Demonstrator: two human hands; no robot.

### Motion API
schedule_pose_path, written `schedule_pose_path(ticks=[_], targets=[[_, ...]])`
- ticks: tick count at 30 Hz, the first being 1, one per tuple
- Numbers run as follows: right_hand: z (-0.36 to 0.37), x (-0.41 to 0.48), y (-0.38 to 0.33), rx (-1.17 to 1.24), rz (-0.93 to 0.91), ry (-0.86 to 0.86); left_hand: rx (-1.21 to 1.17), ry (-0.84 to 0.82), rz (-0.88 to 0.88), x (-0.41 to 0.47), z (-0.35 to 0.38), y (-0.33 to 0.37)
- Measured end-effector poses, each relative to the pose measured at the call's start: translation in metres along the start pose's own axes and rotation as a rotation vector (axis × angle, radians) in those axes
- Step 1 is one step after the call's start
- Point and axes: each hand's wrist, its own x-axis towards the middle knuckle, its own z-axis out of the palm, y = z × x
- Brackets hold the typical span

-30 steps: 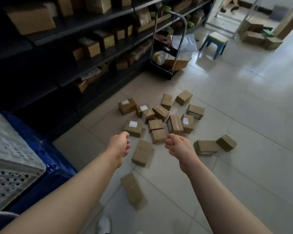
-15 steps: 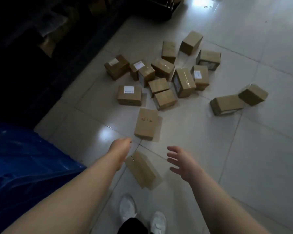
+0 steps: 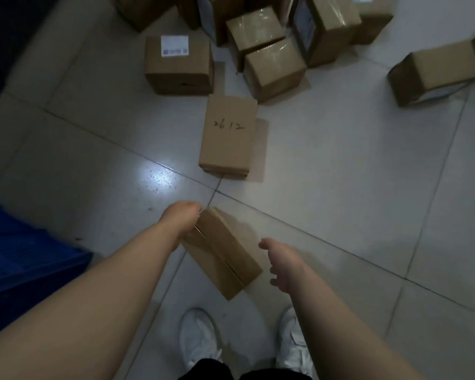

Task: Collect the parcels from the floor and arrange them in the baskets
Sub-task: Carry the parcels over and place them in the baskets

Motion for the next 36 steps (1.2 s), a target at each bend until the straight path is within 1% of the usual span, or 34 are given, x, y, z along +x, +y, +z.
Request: schedule_pose_path(ticks=[4,7,11,15,20,23,27,30,33,36], targets=[[0.012,0.036,0.017,0.012,0.048,-0.033,0.028,-0.056,0.0,0.032,0.015,-0.019],[0.017,0.05,0.023,0.1,0.05,-0.056,0.011,-0.074,-0.032,0.041,0.022,-0.03],[0.015,0.052,0.017,0.163,-0.006,0.034,-0.013,-0.028,-0.077,0.04,0.017,-0.04],[0.01,0.04,0.001,0.208,-0.086,0.076,-0.09,0.033,-0.126,0.033,0.001,-0.043],[0.006,0.009,-0.032,0.154,-0.186,0.095,-0.17,0.008,-0.185,0.009,-0.011,-0.026],[0.002,-0.022,-0.054,0.097,-0.235,0.135,-0.285,-0.015,-0.227,-0.012,-0.022,-0.008],[-0.012,-0.059,-0.093,0.079,-0.295,0.073,-0.359,0.002,-0.196,-0.031,-0.045,0.028],[-0.021,-0.085,-0.13,0.024,-0.392,0.049,-0.401,0.002,-0.176,-0.038,-0.06,0.056],[-0.022,-0.093,-0.165,-0.017,-0.472,0.035,-0.429,-0.021,-0.214,-0.031,-0.067,0.072],[-0.013,-0.085,-0.198,-0.064,-0.511,0.015,-0.471,-0.035,-0.209,-0.014,-0.066,0.086]])
